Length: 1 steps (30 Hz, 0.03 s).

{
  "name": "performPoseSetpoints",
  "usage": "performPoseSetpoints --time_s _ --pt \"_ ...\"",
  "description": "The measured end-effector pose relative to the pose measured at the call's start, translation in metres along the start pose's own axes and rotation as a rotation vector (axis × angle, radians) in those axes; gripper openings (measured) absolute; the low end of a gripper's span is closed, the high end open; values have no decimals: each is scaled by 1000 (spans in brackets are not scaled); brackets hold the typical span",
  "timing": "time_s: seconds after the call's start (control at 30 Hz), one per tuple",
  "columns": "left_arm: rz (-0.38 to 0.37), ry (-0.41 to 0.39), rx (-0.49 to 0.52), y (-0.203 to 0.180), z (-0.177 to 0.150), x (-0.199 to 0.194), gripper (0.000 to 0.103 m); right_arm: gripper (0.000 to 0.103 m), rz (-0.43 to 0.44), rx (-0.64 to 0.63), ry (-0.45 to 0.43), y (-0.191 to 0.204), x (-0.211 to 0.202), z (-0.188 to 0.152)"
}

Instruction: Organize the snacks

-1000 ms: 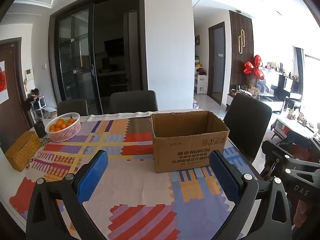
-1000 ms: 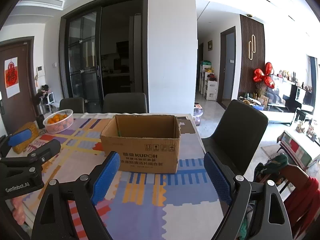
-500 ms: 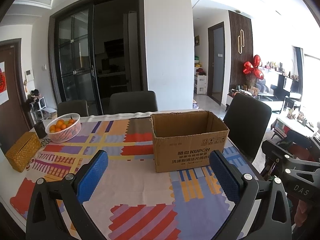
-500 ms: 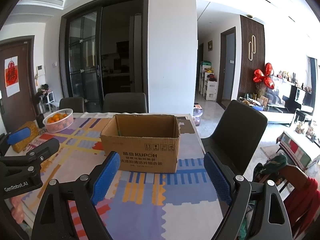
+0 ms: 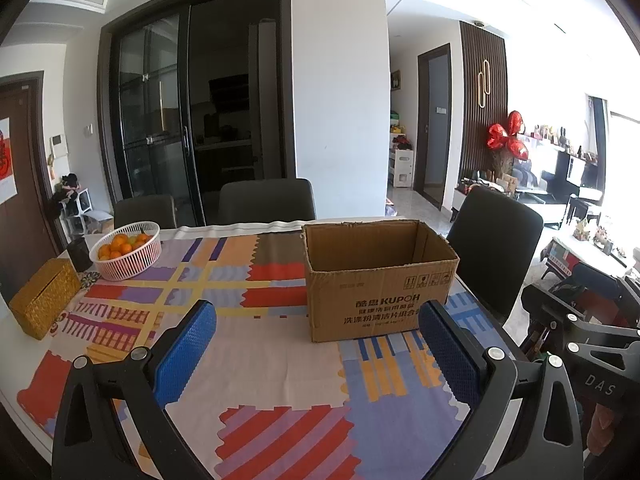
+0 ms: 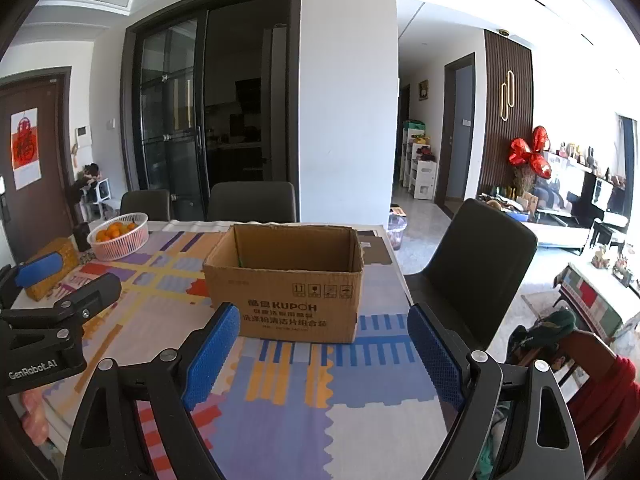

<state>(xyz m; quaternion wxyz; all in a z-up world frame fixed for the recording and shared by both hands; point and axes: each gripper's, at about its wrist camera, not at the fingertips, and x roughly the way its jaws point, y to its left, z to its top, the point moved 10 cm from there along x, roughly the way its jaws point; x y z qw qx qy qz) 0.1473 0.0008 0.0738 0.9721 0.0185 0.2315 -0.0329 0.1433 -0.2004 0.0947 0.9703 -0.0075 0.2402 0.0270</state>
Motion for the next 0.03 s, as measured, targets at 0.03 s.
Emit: performPoseSetpoints --time_s 0.03 --pt "2 -1 -1 0 0 0 103 87 0 -1 1 -1 0 -1"
